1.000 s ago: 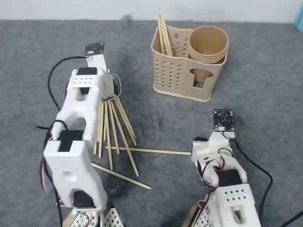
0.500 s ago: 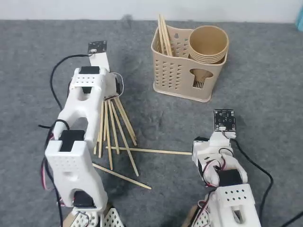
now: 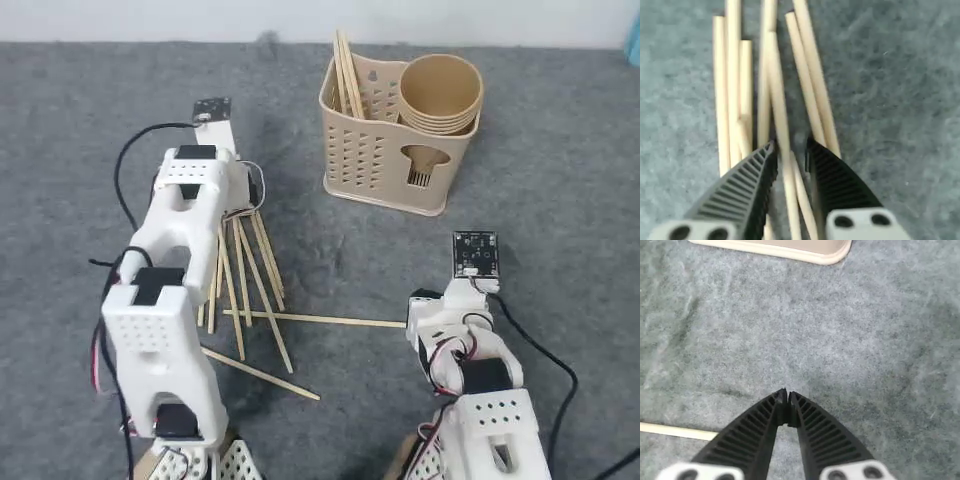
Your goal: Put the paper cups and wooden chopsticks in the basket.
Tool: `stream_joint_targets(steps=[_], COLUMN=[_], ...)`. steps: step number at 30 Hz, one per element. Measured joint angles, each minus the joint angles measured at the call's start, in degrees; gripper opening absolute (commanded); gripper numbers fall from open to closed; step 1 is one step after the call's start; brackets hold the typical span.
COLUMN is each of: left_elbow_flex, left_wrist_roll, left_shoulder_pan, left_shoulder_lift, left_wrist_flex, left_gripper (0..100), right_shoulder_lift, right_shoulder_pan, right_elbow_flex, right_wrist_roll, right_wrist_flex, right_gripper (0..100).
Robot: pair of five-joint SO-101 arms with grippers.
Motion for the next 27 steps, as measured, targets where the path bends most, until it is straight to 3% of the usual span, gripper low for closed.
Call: stream_joint_targets(steps=[4, 8, 19, 27], left_elbow_flex=[-2.73, -3.34, -4.66, -4.66], left_wrist_roll=[0.18, 0.18, 0.18, 0.18], left_shoulder_pan=[-0.79, -0.88, 0.88, 0.88], left_shoulder_lift=[1.14, 1.14, 1.14, 1.14], left_wrist_flex=[0.62, 0.62, 0.62, 0.62], left_gripper=[9, 1, 9, 9], right_shoulder_lift=[0.0, 0.0, 0.0, 0.0], right_shoulder_pan=[0.0, 0.0, 0.0, 0.0], right_elbow_flex=[0.0, 0.0, 0.0, 0.0], right_wrist_roll=[0.0, 0.0, 0.0, 0.0], right_wrist_flex=[0.0, 0.0, 0.0, 0.0], right_gripper=[0.9, 0.9, 0.9, 0.9])
